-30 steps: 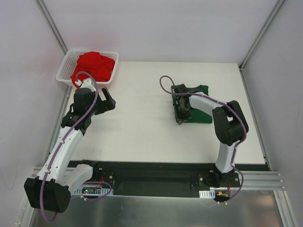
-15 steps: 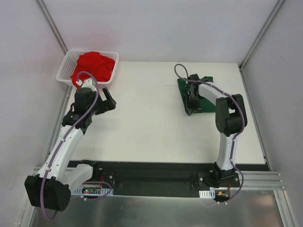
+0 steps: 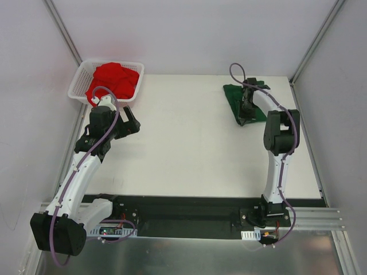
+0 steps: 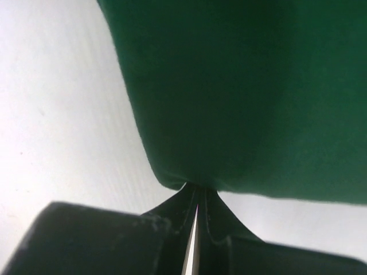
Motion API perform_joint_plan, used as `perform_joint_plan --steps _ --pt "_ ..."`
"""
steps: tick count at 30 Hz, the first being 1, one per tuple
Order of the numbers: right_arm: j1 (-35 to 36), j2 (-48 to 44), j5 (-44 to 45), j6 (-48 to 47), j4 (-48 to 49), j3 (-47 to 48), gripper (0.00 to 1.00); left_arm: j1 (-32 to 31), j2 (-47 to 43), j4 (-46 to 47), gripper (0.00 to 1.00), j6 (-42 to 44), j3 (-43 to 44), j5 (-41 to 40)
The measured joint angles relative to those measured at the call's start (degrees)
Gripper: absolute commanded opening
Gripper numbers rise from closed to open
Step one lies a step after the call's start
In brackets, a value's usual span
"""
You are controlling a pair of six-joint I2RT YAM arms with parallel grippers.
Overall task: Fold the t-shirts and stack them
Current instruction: Put the neatly folded tshirt into the corner of the board with the right arm
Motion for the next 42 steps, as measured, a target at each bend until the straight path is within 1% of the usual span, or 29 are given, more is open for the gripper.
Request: perform_joint_plan --steps 9,12,14,16,18,21,25,27,30,33,37,40,42 --pt "-5.4 4.3 2.7 -1.2 -1.4 8.4 0.01 0.0 0.0 0.0 0.99 0.0 0.0 0.0" --pt "-6.3 4.4 2.8 -1.2 -1.4 8.5 0.01 0.0 0.0 0.0 0.99 0.0 0.0 0.0" --pt "-6.2 3.6 2.8 -1.2 -0.6 6.9 0.01 0.0 0.0 0.0 0.99 0.0 0.0 0.1" --pt "-5.4 1.4 2.7 -1.1 -0.1 3.1 0.01 0.0 0.0 0.0 0.99 0.0 0.0 0.2" --pt "-3.5 -2.7 2.5 -0.8 -0.2 -2.1 0.01 0.0 0.0 0.0 0.99 0.0 0.0 0.3" --pt "1.1 -10.5 1.9 -0.5 -0.9 -7.8 0.01 0.0 0.0 0.0 0.99 0.0 0.0 0.3" --pt "6.1 -18.3 -1.2 -0.3 0.0 -8.4 0.01 0.0 0.3 0.0 0.99 0.0 0.0 0.7" --pt "6.7 -18.9 -3.0 -0.3 0.4 -6.2 0.01 0.0 0.5 0.0 0.99 0.0 0.0 1.3" --pt "6.2 -14.1 -4.7 -0.8 0.5 -0.2 0.01 0.0 0.7 0.0 0.99 0.0 0.0 1.5" --pt "5.7 -5.0 -6.1 -2.9 0.7 8.6 0.01 0.0 0.7 0.0 0.99 0.0 0.0 1.6" --pt "5.1 4.9 -7.8 -5.5 0.4 17.0 0.01 0.0 0.7 0.0 0.99 0.0 0.0 1.6" --pt "4.4 10.3 -10.2 -6.3 0.2 22.9 0.01 0.0 0.7 0.0 0.99 0.0 0.0 1.7" --pt "3.8 12.2 -11.1 -6.7 0.0 26.0 0.01 0.0 0.9 0.0 0.99 0.0 0.0 1.7"
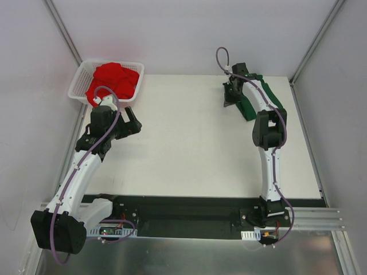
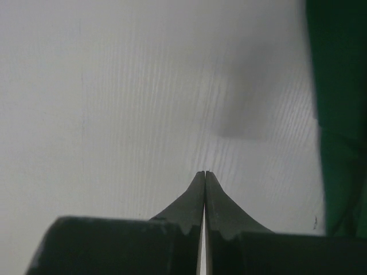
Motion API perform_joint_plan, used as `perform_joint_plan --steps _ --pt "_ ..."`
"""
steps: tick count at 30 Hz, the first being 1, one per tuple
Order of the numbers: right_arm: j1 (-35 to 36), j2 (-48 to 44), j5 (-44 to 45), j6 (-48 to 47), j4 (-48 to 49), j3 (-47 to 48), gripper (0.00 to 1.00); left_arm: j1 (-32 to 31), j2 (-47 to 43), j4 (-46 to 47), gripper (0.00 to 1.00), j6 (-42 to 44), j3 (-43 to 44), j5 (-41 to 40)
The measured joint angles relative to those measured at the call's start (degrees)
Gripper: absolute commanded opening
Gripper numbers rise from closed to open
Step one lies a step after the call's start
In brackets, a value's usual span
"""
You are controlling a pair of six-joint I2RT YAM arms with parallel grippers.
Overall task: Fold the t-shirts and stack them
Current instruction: Put the neatly folded tshirt into the corner of the board with the right arm
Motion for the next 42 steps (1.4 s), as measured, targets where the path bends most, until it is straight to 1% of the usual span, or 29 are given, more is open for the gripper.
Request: perform_joint_plan --steps 9,17,25,36,42 --pt "-1.4 1.9 -1.1 -0.8 0.8 6.8 0.02 0.0 2.5 0.0 0.99 0.1 0.8 0.0" --pt "-2.3 4.5 -2.4 -1.5 0.5 7.1 0.02 0.0 3.3 0.0 0.99 0.3 1.0 -0.1" --pt "-3.5 4.7 -2.3 -3.2 -1.1 7.1 0.02 0.0 3.5 0.0 0.99 0.6 1.0 -0.1" --pt "-4.0 4.9 2.1 -6.5 -5.5 7.1 0.02 0.0 4.1 -0.2 0.99 1.1 1.8 -0.1" --pt "-4.3 6.5 4.4 -7.3 -6.8 7.1 0.03 0.0 4.3 -0.2 0.99 1.2 1.8 -0.1"
